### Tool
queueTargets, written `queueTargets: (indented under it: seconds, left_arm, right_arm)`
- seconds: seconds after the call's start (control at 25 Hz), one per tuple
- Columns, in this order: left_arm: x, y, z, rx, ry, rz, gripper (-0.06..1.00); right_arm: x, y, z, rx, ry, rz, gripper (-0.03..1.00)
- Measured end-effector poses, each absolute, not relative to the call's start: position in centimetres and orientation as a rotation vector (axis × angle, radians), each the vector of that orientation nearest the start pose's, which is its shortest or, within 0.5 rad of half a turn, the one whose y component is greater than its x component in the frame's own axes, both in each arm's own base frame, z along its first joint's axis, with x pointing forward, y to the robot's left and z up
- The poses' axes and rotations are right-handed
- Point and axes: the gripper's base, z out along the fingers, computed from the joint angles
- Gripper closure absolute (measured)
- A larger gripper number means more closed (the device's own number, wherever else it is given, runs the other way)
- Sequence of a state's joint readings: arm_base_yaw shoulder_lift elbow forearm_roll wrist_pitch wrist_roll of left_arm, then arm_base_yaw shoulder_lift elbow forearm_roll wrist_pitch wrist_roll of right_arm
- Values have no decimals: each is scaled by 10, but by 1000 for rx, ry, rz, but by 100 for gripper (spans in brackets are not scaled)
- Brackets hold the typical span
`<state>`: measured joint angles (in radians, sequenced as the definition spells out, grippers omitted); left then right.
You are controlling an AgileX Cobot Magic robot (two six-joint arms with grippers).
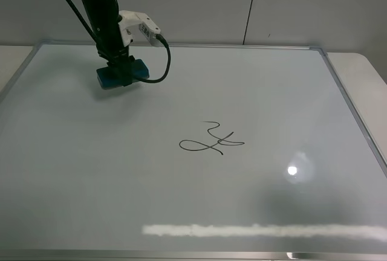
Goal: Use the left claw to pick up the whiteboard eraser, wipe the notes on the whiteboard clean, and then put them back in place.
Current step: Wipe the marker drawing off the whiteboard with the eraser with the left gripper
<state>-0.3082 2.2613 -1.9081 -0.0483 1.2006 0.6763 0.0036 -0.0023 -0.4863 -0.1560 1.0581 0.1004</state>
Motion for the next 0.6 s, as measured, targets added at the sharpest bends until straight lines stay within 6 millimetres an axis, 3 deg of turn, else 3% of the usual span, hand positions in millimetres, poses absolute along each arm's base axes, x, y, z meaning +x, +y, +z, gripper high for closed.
queueTargets:
  seconds: [0.24,0.44,0.6]
  left_arm:
    - [422,-189,206,1225,2722,-70,40]
    - [405,-222,210,1049,2798,-106,40]
    - [389,-250,210,1025,2808,-102,40]
  right_arm:
    - [-4,-12,274,105,2043,-122,-2]
    - [-4,-12,274,105,2043,-122,-2]
    - [-4,-12,274,105,2043,-122,-2]
